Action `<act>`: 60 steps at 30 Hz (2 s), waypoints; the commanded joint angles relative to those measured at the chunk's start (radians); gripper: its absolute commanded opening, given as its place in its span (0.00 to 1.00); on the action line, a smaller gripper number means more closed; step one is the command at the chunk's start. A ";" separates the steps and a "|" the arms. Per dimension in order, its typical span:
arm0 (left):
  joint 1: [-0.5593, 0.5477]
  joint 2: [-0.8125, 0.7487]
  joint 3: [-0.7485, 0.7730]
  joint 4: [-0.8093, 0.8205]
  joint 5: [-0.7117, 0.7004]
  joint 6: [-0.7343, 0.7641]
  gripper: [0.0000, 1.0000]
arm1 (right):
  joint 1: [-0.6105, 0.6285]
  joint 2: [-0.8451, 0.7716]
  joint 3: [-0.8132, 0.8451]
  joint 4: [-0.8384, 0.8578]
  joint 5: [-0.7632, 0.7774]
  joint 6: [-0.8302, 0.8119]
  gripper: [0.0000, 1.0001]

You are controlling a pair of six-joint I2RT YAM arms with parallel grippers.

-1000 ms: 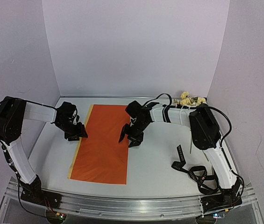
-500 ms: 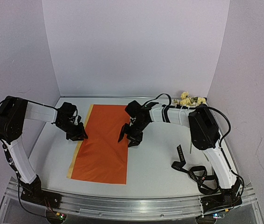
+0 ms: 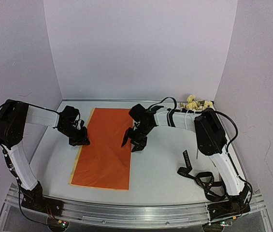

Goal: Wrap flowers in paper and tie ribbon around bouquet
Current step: Pick up the corner of the folded wrapping paper at the center of the board.

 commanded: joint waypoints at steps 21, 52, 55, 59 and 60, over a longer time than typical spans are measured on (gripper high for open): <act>0.002 -0.342 -0.260 -0.049 -0.057 -0.078 0.47 | 0.003 0.040 -0.019 -0.020 0.015 -0.017 0.62; -0.205 -0.742 -0.502 -0.309 -0.211 -0.498 0.56 | 0.003 0.061 -0.012 -0.013 0.010 -0.006 0.64; -0.205 -0.762 -0.519 -0.296 -0.204 -0.503 0.56 | 0.003 0.061 -0.015 -0.009 0.011 -0.004 0.64; -0.209 -0.740 -0.550 -0.250 -0.169 -0.495 0.55 | 0.002 0.061 -0.020 -0.004 0.012 -0.002 0.64; -0.210 -0.736 -0.556 -0.240 -0.164 -0.493 0.55 | 0.002 0.063 -0.020 -0.003 0.011 0.000 0.64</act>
